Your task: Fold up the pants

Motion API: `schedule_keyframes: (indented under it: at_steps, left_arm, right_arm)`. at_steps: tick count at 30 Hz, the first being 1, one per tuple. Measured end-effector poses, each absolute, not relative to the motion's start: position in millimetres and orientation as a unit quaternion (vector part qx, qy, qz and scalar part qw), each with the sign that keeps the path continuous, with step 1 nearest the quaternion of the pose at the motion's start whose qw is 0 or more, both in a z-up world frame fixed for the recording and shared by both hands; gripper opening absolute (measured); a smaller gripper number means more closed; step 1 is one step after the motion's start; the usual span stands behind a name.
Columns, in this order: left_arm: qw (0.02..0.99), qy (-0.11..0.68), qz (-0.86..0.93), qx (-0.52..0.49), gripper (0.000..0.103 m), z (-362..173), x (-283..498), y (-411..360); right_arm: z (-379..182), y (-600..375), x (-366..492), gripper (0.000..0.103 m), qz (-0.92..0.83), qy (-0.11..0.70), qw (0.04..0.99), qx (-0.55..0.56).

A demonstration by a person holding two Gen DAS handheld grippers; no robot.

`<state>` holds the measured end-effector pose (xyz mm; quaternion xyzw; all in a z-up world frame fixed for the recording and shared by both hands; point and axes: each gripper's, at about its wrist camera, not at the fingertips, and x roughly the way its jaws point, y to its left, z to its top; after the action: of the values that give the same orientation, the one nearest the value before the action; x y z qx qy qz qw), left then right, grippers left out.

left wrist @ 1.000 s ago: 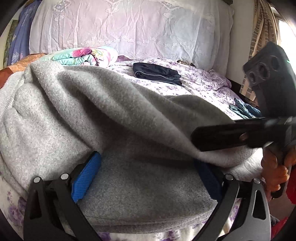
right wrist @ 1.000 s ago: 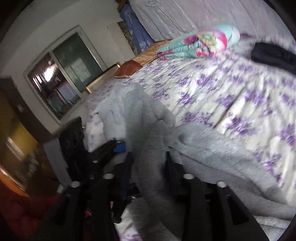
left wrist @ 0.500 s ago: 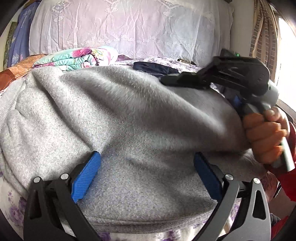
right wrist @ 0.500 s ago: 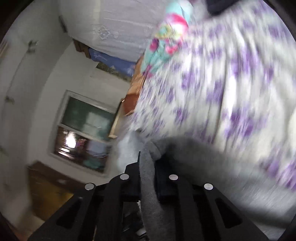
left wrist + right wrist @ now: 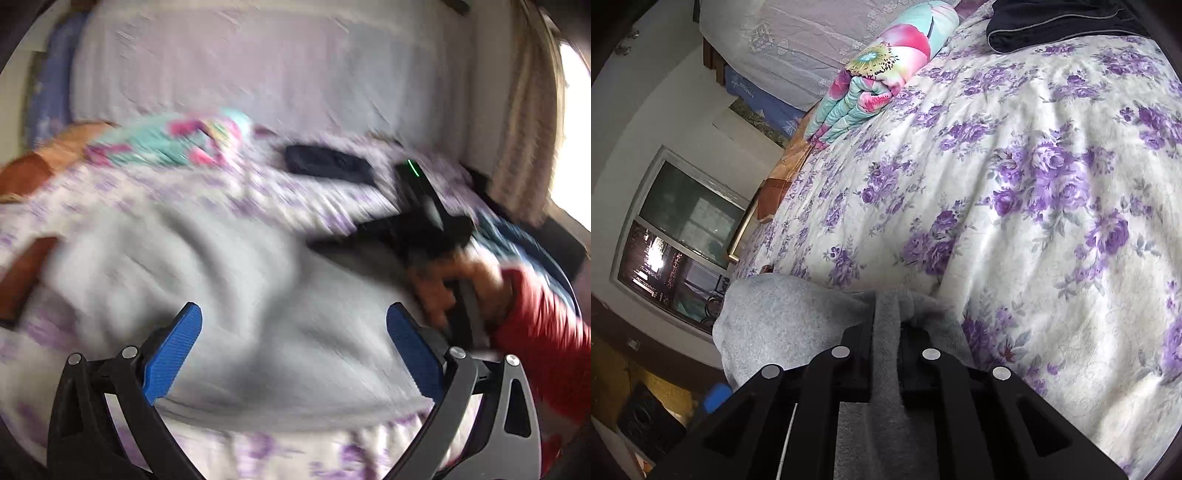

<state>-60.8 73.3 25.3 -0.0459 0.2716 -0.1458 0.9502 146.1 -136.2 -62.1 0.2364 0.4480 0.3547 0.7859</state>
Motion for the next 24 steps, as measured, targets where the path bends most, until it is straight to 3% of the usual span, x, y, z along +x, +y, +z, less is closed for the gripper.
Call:
schedule_keyframes:
  at_steps: [2, 5, 9, 12, 15, 16, 17, 19, 22, 24]
  left_arm:
    - [0.946, 0.289, -0.124, -0.076, 0.098, 32.2, -44.3, 99.6]
    - [0.914, 0.375, -0.109, -0.109, 0.097, 0.4, -6.9, 127.5]
    - [0.933, 0.353, -0.066, -0.016, 0.089, -7.0, -20.5, 110.3]
    - [0.939, 0.338, -0.058, 0.013, 0.089, -10.4, -28.9, 106.1]
    - [0.944, 0.324, -0.069, -0.006, 0.092, 5.6, -41.7, 110.2]
    - [0.947, 0.314, -0.072, -0.015, 0.095, 14.1, -45.9, 113.2]
    - [0.950, 0.303, -0.075, -0.019, 0.095, 21.2, -48.5, 113.3]
    - [0.954, 0.286, -0.083, -0.019, 0.097, 34.1, -53.5, 109.4]
    - [0.953, 0.284, -0.109, -0.014, 0.098, 43.2, -43.8, 94.7]
    - [0.949, 0.295, -0.108, -0.004, 0.098, 38.0, -30.7, 85.1]
  right_arm:
    - [-62.4, -138.3, 145.5, 0.007, 0.355, 0.446, 0.788, 0.233]
    - [-61.8, -145.3, 141.7, 0.007, 0.363, 0.439, 0.786, 0.241]
    - [-52.1, -149.7, 131.7, 0.007, 0.374, 0.413, 0.796, 0.237]
    - [-40.4, -153.6, 124.5, 0.009, 0.390, 0.399, 0.796, 0.235]
    - [-34.4, -163.0, 120.3, 0.027, 0.384, 0.407, 0.791, 0.246]
    - [-30.7, -169.7, 116.9, 0.054, 0.371, 0.403, 0.799, 0.248]
    - [-25.4, -177.5, 112.2, 0.062, 0.353, 0.385, 0.816, 0.250]
    - [-10.0, -191.0, 99.8, 0.060, 0.315, 0.344, 0.854, 0.231]
    - [5.2, -191.4, 74.5, 0.030, 0.320, 0.308, 0.871, 0.210]
    - [6.2, -175.8, 57.4, 0.020, 0.348, 0.313, 0.866, 0.175]
